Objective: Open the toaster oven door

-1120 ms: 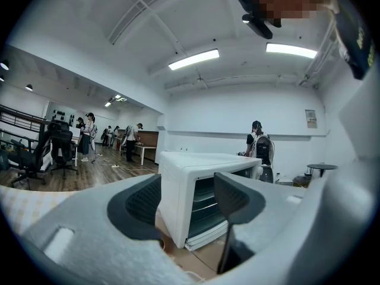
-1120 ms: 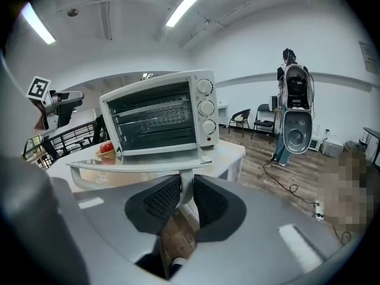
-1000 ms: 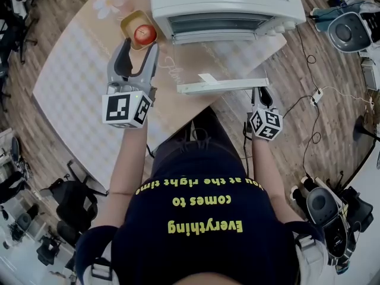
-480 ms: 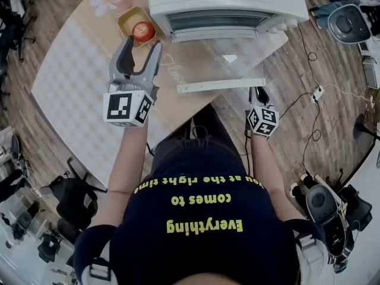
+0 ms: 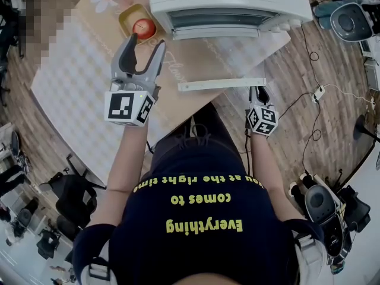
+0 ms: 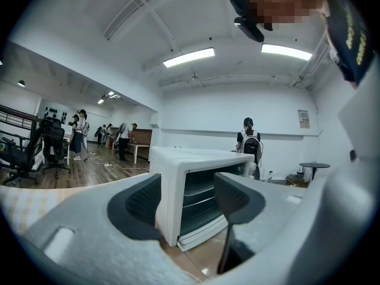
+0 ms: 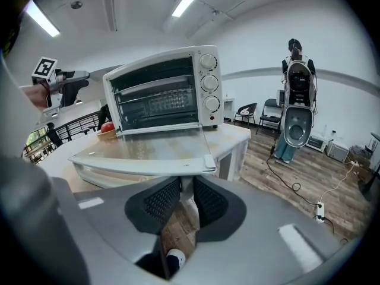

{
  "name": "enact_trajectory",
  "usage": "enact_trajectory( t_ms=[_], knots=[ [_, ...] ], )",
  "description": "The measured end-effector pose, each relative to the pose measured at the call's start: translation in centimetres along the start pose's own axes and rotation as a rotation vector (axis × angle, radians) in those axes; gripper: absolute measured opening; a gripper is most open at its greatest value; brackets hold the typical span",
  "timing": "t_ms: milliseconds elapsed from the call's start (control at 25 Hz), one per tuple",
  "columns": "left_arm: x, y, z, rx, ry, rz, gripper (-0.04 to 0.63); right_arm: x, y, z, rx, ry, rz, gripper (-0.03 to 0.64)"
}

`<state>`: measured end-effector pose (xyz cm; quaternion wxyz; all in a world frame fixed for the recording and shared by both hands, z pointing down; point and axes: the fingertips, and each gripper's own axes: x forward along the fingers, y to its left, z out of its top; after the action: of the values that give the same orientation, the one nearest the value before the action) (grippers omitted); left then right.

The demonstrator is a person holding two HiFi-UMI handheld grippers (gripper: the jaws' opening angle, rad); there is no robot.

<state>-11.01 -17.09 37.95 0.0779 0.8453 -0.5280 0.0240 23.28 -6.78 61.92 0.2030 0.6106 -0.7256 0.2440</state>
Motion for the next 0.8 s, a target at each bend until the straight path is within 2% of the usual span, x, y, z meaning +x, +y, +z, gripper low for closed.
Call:
enact_trajectory(
  t_ms=[800],
  knots=[
    [-0.17,0.03,-0.11,0.001,0.005,0.000,0.276,-0.27,-0.11,-0.31,0.020,0.019,-0.011,0.104]
  ],
)
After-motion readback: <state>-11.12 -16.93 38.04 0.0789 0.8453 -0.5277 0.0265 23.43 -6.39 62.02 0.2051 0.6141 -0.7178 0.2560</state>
